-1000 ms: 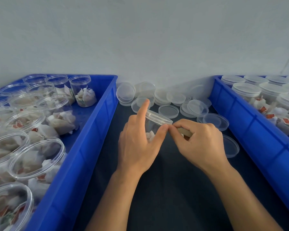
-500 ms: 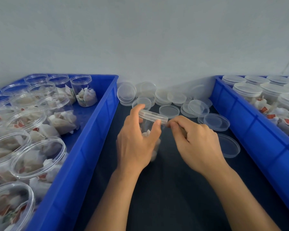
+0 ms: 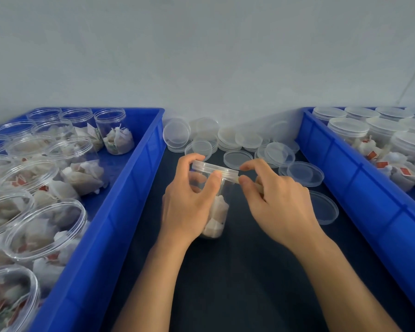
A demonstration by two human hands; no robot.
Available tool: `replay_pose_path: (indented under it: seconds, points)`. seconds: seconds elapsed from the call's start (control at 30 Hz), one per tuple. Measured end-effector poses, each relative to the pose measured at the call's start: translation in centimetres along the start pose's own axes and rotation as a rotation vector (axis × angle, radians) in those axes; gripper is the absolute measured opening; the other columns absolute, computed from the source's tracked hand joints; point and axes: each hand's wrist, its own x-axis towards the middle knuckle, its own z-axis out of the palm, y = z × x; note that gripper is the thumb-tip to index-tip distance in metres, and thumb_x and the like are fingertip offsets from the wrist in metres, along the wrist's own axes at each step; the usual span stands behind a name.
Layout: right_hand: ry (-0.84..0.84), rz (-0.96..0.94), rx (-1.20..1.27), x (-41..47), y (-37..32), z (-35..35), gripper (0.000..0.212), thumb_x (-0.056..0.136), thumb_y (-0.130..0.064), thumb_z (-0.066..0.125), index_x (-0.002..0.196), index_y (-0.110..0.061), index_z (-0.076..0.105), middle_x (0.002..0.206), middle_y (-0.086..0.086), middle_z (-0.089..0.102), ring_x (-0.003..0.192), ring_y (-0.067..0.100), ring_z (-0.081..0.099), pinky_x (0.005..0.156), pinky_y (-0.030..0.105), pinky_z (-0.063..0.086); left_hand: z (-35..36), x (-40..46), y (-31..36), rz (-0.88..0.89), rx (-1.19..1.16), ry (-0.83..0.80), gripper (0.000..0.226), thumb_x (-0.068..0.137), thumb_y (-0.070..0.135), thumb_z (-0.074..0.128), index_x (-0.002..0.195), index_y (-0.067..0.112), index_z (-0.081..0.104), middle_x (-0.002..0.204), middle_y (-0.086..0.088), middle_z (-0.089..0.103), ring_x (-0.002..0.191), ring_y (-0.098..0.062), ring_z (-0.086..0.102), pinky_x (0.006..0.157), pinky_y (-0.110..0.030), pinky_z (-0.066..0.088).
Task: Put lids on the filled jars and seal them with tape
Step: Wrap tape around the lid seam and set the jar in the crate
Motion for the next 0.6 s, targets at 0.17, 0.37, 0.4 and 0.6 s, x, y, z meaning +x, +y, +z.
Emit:
replay_pose_path:
  seconds: [0.17,0.37,0.4,0.6]
  points:
    - [-0.015,0.001,-0.034,0.03,-0.13,0.1,0.039,0.102,-0.055,0.03,0.132,-0.039,0.049,0.061,-0.013,0.053,0.063,0.018,0.061,0.06,0.041,0.054,-0.2,0.21,-0.04,-0.026,-0.054,-0.014,0.041,0.083,0.07,0.056,0.12,0.054,0.054,0.093,0.017,0.069,0.079,-0.006,0.067,0.083,-0.045,0.058]
    - [0.007,-0.007,-0.038,-0.11,-0.21,0.31,0.037,0.103,-0.056,0.029,0.133,-0.048,0.049,0.069,-0.015,0.064,0.068,0.017,0.064,0.062,0.038,0.055,-0.27,0.39,-0.05,-0.048,-0.101,-0.053,0.04,0.084,0.067,0.059,0.121,0.054,0.055,0.086,0.012,0.07,0.078,-0.01,0.067,0.087,-0.053,0.058]
    - [0.01,-0.003,-0.028,-0.12,-0.24,0.38,0.036,0.103,-0.056,0.029,0.132,-0.05,0.049,0.07,-0.015,0.066,0.069,0.017,0.065,0.064,0.039,0.055,-0.26,0.35,-0.07,-0.048,-0.102,-0.06,0.04,0.084,0.067,0.059,0.122,0.055,0.055,0.088,0.011,0.071,0.08,-0.009,0.067,0.089,-0.053,0.058]
    - [0.035,0.021,0.028,-0.32,-0.65,0.31,0.032,0.103,-0.053,0.037,0.131,-0.051,0.052,0.071,-0.014,0.068,0.073,0.018,0.066,0.068,0.042,0.057,-0.56,-0.15,-0.16,-0.072,-0.073,-0.113,0.064,0.082,0.086,0.05,0.14,0.06,0.044,0.107,0.018,0.072,0.103,0.002,0.066,0.098,-0.039,0.053]
